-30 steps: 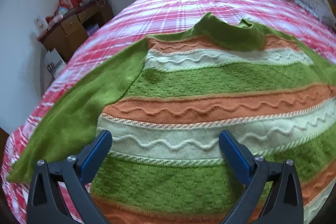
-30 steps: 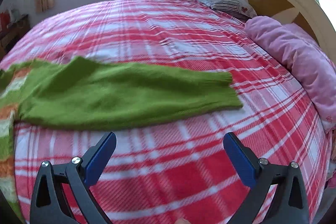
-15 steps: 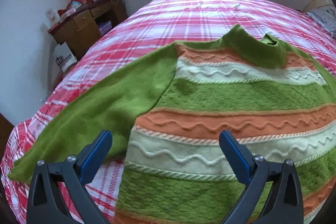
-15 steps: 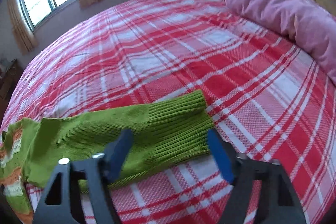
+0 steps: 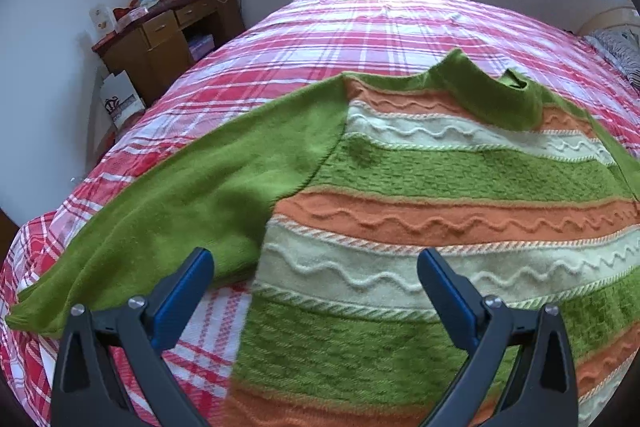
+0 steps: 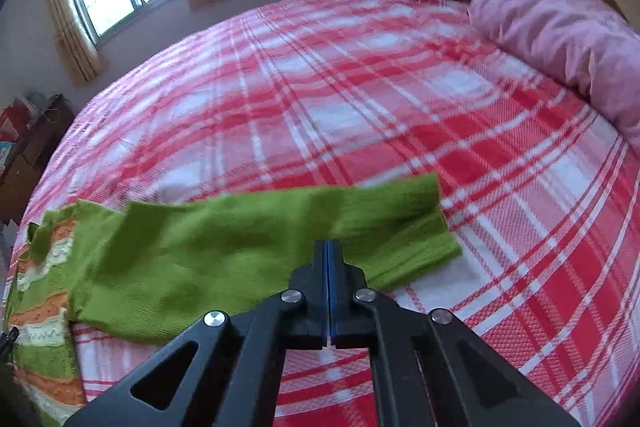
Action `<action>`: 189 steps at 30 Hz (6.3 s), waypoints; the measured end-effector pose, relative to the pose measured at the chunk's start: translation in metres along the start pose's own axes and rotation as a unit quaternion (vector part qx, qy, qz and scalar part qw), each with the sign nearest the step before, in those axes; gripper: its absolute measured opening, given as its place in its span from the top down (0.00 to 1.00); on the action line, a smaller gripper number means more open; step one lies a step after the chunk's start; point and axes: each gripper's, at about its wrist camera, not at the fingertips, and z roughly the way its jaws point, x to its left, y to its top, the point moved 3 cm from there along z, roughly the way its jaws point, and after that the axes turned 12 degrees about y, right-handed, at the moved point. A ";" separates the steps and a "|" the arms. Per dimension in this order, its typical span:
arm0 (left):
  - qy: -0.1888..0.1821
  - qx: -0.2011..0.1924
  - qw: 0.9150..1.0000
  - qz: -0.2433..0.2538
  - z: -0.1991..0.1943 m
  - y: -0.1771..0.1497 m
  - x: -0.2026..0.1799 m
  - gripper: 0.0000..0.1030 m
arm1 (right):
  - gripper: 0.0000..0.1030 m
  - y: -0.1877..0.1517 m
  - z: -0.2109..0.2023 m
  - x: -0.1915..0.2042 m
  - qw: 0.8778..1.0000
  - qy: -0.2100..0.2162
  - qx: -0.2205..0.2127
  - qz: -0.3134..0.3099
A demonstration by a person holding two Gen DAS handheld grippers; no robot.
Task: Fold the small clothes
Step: 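Move the right gripper toward the cuff of the sweater sleeve nearest it, then close the right gripper on the sleeve cuff and lift it, then carry the sleeve across the sweater body and release it with the right gripper, then move the left gripper to the other sleeve cuff and close on it, then lift the cuff with the left gripper and lay the sleeve across the body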
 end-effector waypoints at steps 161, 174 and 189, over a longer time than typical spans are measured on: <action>0.109 0.038 0.964 -0.239 0.000 -0.079 0.274 0.04 | 0.34 -0.193 0.086 0.508 0.922 0.174 0.085 -0.334; 0.038 0.113 0.930 -0.347 0.048 -0.113 0.331 0.42 | 0.34 -0.233 0.082 0.521 0.913 0.143 0.059 -0.378; 0.033 0.071 0.953 -0.293 0.047 -0.083 0.321 0.89 | 0.32 -0.234 0.081 0.521 0.912 0.130 0.048 -0.386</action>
